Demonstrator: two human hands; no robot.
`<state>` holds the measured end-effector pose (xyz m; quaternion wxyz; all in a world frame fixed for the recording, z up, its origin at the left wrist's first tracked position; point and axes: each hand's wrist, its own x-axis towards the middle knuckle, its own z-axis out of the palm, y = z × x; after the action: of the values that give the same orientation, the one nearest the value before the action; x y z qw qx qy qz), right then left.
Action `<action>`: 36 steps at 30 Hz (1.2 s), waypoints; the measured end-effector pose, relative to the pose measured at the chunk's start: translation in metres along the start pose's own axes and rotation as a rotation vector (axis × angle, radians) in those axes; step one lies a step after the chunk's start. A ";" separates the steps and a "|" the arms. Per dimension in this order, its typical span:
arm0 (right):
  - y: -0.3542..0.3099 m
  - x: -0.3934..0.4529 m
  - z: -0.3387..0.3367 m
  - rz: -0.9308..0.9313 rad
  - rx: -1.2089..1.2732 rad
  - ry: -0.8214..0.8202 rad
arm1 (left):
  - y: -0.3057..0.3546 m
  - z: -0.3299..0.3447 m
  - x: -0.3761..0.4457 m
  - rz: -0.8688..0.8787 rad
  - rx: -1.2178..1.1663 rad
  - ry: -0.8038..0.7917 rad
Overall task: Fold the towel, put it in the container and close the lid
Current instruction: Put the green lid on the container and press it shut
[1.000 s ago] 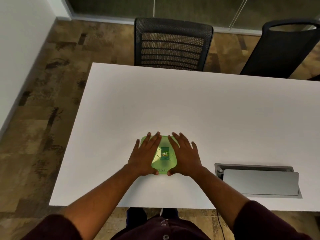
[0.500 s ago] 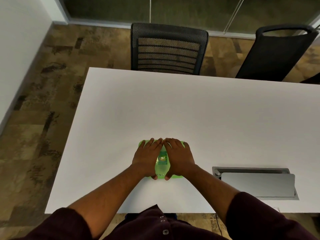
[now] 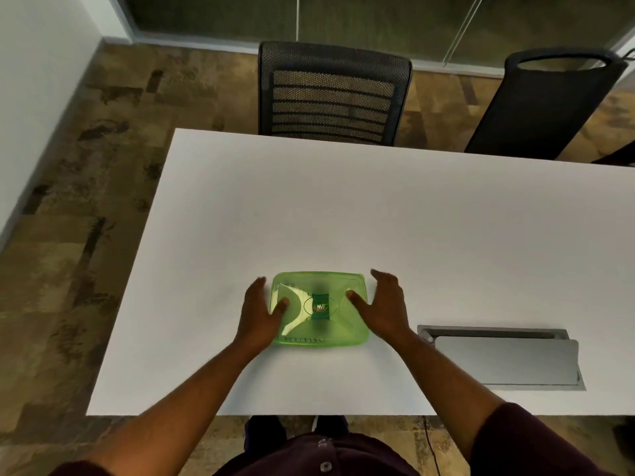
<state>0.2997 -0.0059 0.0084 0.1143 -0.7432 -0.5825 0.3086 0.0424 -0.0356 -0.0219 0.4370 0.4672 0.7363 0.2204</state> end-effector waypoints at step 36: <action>-0.092 0.210 -0.047 0.431 0.708 -0.112 | 0.146 -0.026 0.208 -0.231 -0.509 -0.046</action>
<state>0.2817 0.2265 0.0252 0.2638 -0.7451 -0.2769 0.5465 0.0547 0.2180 0.0078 0.5791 0.2600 0.6956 0.3365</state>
